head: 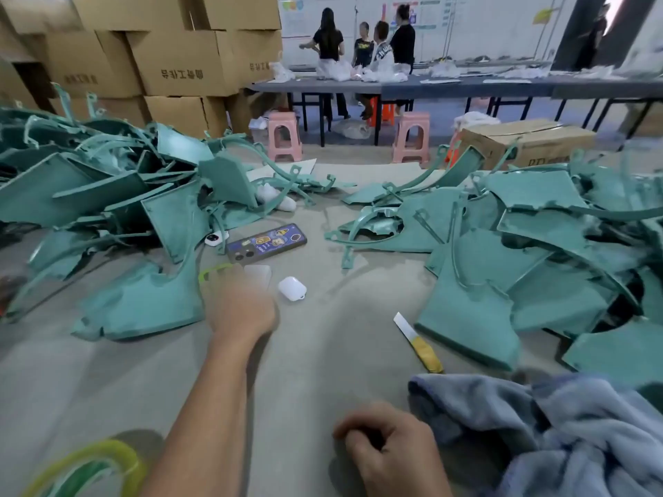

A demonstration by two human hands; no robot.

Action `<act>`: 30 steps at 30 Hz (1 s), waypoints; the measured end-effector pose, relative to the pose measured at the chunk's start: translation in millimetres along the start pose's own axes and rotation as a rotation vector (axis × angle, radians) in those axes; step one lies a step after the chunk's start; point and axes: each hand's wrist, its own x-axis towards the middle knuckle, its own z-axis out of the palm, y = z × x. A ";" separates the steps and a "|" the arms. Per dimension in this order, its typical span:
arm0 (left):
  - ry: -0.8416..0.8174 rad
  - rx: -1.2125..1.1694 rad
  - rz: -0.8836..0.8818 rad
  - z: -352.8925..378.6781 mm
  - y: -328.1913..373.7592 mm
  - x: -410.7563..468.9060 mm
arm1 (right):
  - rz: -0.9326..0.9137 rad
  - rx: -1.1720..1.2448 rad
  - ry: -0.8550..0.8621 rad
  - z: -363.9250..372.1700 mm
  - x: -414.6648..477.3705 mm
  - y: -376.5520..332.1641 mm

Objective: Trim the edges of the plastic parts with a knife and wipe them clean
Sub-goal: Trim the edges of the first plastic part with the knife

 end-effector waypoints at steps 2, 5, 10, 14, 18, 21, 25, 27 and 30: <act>0.004 0.027 0.002 -4.6 0.4 -0.5 | -0.014 0.014 0.007 0.7 -0.2 0.0; 0.067 -0.079 0.008 -9.3 1.3 -5.0 | 0.018 0.056 0.017 3.1 -0.4 -3.3; 0.176 -0.264 0.378 -11.6 54.0 -60.1 | 0.061 -0.097 0.232 -29.0 32.2 -11.5; 0.075 -0.558 0.674 -2.2 132.5 -105.5 | 0.163 -0.752 0.320 -62.6 59.0 -4.0; -0.485 -0.950 0.513 4.1 200.7 -85.9 | 0.112 -0.846 0.256 -70.8 58.9 10.1; -0.808 -0.954 0.467 18.5 221.7 -66.1 | 0.133 -0.839 0.345 -85.5 53.9 13.7; -0.660 -0.700 0.443 28.8 224.7 -48.9 | 0.205 -0.773 0.413 -97.1 60.0 19.9; -0.692 -0.697 0.393 18.5 231.4 -49.5 | 0.196 -0.754 0.378 -93.2 65.5 16.6; -0.790 -0.744 0.284 3.8 244.2 -51.3 | 0.192 -0.713 0.352 -88.9 70.0 15.4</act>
